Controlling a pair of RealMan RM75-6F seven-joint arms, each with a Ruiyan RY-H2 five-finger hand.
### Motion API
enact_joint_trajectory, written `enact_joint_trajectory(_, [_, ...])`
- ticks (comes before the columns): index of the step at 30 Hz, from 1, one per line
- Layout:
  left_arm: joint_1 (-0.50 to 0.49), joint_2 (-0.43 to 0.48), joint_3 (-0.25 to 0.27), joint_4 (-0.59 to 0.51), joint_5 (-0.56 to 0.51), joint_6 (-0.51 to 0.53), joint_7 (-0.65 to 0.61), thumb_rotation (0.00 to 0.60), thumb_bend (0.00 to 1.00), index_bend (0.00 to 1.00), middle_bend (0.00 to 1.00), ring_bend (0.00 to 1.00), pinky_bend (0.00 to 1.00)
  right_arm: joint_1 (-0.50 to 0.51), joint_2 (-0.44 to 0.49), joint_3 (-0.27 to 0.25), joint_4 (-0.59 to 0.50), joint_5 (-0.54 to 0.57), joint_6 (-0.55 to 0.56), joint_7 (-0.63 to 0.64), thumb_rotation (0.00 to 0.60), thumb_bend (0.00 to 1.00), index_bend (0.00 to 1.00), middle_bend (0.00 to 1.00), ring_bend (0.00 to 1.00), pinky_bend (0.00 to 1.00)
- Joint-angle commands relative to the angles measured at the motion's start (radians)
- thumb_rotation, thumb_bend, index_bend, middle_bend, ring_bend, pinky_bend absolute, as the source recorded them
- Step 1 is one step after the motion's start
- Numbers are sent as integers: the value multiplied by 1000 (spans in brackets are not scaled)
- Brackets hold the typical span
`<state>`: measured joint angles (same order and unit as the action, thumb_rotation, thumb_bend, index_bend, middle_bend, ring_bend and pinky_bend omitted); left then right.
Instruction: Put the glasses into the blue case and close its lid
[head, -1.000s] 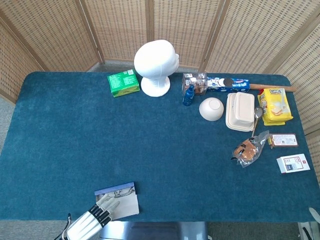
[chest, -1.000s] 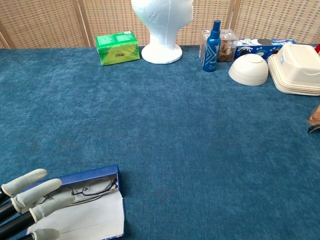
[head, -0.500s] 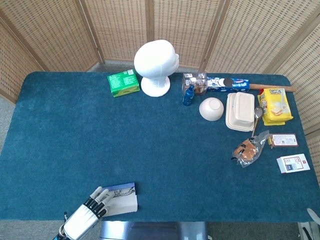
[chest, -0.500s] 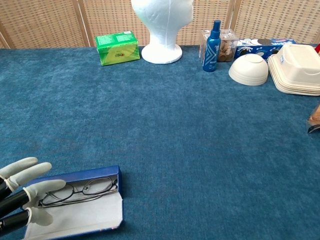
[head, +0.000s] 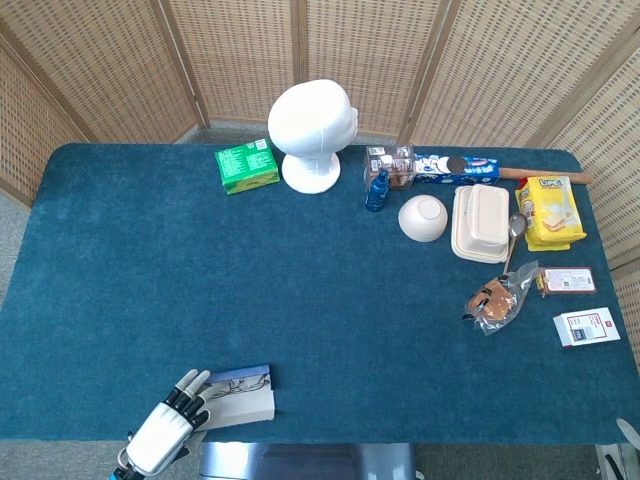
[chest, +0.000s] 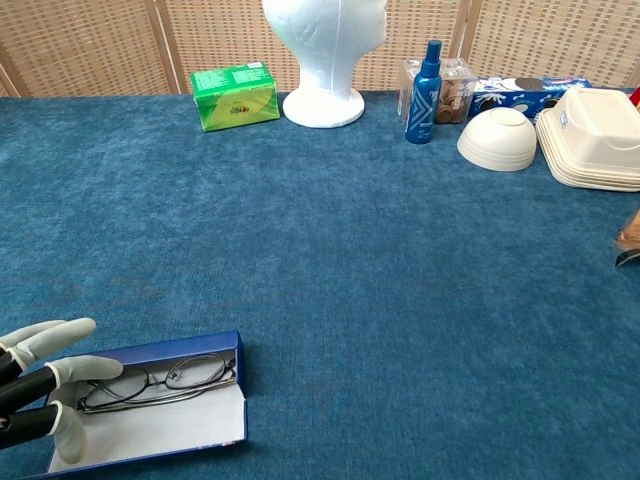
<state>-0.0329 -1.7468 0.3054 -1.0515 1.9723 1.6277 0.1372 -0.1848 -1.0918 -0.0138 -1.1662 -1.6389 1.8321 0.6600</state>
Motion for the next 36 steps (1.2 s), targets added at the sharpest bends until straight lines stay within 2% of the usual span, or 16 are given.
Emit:
enact_joint_trajectory(1, [3, 4, -4, -15, -11, -4, -17, 600, 385, 522, 252, 55, 91, 1, -1, 0, 2, 1, -2, 1, 455, 201, 0, 120, 0, 183])
enact_joint_trajectory(7, [2, 7, -17, -18, -15, 2, -14, 600, 417, 578, 295, 77, 115, -1, -2, 1, 7, 3, -3, 7, 439, 197, 0, 121, 0, 184])
enact_joint_trajectory(16, [7, 18, -29, -38, -22, 19, -22, 600, 416, 596, 304, 84, 117, 0, -4, 1, 6, 1, -4, 9, 429, 198, 0, 120, 0, 185])
enact_joint_trajectory(23, [21, 32, -44, -64, -38, 66, -84, 600, 415, 595, 303, 84, 117, 6, -7, 1, 4, -1, -15, 1, 424, 196, 0, 120, 0, 184])
enact_joint_trajectory(36, [38, 18, -80, -82, -132, 30, -207, 600, 411, 582, 286, 81, 109, 8, -6, 3, 7, 6, -25, 3, 399, 195, 0, 120, 0, 184])
